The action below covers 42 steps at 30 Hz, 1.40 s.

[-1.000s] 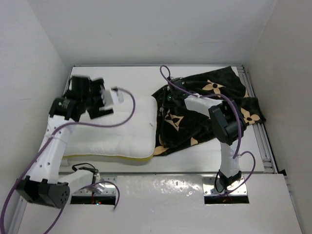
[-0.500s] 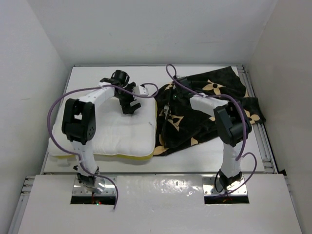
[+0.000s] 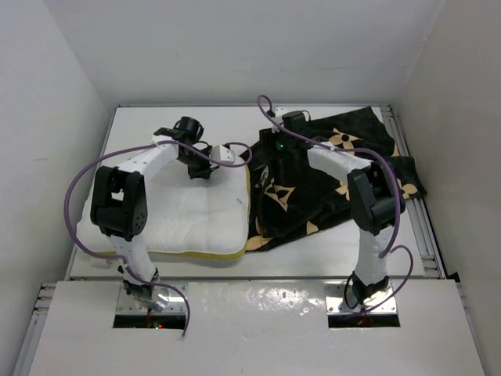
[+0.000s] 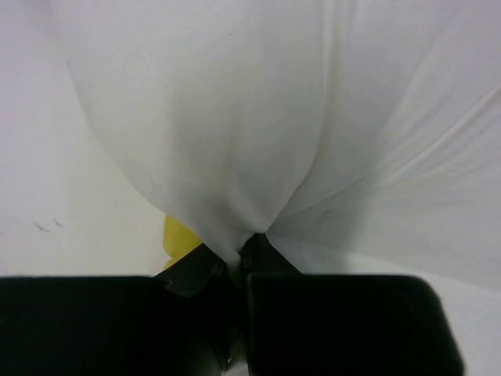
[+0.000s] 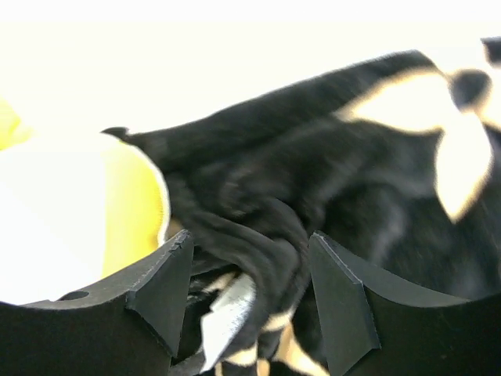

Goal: Put the pillow into the pillowcase

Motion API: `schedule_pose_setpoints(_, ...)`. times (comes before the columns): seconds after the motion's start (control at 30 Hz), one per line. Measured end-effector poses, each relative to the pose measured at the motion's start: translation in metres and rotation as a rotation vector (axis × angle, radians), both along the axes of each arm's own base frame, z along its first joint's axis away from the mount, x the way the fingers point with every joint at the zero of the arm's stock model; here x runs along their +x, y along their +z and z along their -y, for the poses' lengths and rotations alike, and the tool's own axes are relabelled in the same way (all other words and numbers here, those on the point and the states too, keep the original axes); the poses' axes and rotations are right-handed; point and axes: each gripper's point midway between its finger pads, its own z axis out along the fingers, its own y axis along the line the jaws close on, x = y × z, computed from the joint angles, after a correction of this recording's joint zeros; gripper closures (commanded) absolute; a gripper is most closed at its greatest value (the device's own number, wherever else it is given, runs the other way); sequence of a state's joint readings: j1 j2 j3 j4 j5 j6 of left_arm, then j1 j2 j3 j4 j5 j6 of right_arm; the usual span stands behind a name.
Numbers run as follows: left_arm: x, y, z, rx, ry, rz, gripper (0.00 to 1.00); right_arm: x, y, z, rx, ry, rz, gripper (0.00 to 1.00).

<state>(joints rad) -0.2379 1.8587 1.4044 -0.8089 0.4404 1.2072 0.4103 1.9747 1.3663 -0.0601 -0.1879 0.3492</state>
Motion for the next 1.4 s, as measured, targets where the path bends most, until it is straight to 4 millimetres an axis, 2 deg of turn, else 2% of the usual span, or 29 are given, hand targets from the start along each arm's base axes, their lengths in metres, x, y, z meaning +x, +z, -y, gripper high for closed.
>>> schedule_pose_setpoints(0.07,-0.006,0.011,-0.005,0.000,-0.004,0.006,1.00,-0.002,0.008,-0.014,-0.001,0.096,0.049,0.40)
schedule_pose_setpoints(0.17,-0.022,0.022,-0.014,0.021,-0.017,0.019,1.00,-0.010,0.009,-0.028,-0.010,0.206,0.068,0.40)
schedule_pose_setpoints(0.3,-0.045,0.018,-0.026,0.065,-0.018,-0.028,1.00,-0.002,0.005,-0.041,-0.022,0.279,0.075,0.39)
schedule_pose_setpoints(0.4,-0.051,0.013,-0.028,0.073,-0.016,-0.053,1.00,-0.005,-0.012,-0.040,-0.032,0.327,0.039,0.41)
schedule_pose_setpoints(0.43,-0.051,0.013,-0.028,0.073,-0.015,-0.053,1.00,-0.011,-0.020,-0.040,-0.038,0.348,0.013,0.45)
schedule_pose_setpoints(0.6,-0.050,0.014,-0.027,0.067,0.011,-0.059,1.00,-0.036,-0.049,-0.038,-0.070,0.406,-0.059,0.50)
schedule_pose_setpoints(0.63,-0.050,0.014,-0.027,0.065,0.019,-0.062,1.00,-0.040,-0.053,-0.039,-0.076,0.414,-0.068,0.53)
schedule_pose_setpoints(0.67,-0.050,0.015,-0.026,0.063,0.028,-0.064,1.00,-0.043,-0.056,-0.040,-0.080,0.417,-0.076,0.66)
schedule_pose_setpoints(0.73,-0.050,0.016,-0.024,0.058,0.042,-0.070,1.00,-0.042,-0.059,-0.043,-0.089,0.410,-0.075,0.86)
schedule_pose_setpoints(0.77,-0.050,0.017,-0.023,0.058,0.048,-0.071,1.00,-0.040,-0.061,-0.045,-0.094,0.402,-0.074,1.00)
schedule_pose_setpoints(0.9,-0.051,0.018,-0.009,0.069,0.040,-0.074,1.00,-0.030,-0.059,-0.051,-0.067,0.322,-0.072,1.00)
schedule_pose_setpoints(1.03,-0.056,0.025,0.022,0.064,-0.017,-0.064,1.00,-0.012,-0.029,-0.058,0.035,0.204,0.005,1.00)
schedule_pose_setpoints(1.13,-0.054,0.026,0.037,0.055,-0.016,-0.068,1.00,-0.012,0.012,-0.059,0.126,0.138,0.071,1.00)
schedule_pose_setpoints(1.2,-0.046,0.022,0.041,0.052,0.030,-0.086,1.00,-0.015,0.046,-0.061,0.194,0.124,0.129,1.00)
schedule_pose_setpoints(1.3,-0.019,0.015,0.035,0.035,0.199,-0.129,1.00,-0.028,0.082,-0.063,0.253,0.138,0.189,1.00)
schedule_pose_setpoints(1.4,0.021,0.017,0.022,-0.013,0.408,-0.119,1.00,-0.051,0.089,-0.064,0.260,0.170,0.196,1.00)
